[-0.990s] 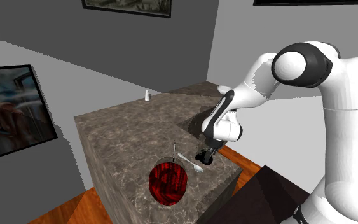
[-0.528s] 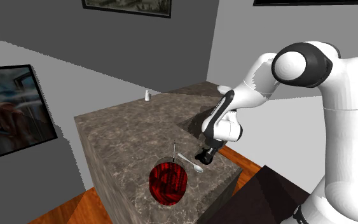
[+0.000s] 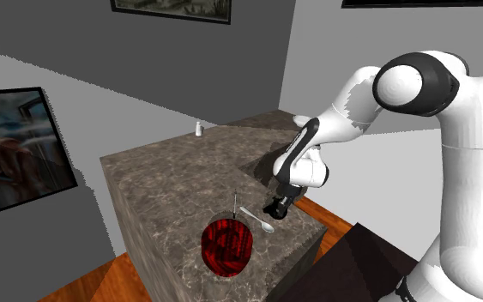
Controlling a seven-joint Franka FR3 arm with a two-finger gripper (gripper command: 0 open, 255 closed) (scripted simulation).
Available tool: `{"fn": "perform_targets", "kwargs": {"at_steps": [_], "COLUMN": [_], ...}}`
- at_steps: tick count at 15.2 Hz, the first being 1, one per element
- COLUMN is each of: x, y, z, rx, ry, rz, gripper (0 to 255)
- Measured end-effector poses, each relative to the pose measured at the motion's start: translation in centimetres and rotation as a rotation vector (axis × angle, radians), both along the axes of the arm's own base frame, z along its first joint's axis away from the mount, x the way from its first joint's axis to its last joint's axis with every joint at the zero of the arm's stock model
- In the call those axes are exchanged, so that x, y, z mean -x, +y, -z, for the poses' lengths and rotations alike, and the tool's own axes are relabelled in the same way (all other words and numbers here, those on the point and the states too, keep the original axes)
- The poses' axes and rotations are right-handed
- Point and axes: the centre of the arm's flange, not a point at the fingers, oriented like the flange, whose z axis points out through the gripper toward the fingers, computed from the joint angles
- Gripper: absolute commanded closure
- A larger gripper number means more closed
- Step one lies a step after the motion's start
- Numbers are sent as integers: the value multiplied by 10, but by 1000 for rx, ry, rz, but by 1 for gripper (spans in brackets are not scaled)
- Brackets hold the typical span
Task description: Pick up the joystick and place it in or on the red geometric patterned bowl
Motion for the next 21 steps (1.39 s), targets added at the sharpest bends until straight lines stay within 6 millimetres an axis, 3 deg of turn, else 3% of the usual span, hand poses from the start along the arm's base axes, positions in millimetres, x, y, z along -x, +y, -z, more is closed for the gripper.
{"fn": "perform_targets", "kwargs": {"at_steps": [21], "x": [0], "y": [-1], "z": [-111], "rx": [0], "ry": [0], "rz": [0], "gripper": [255]}}
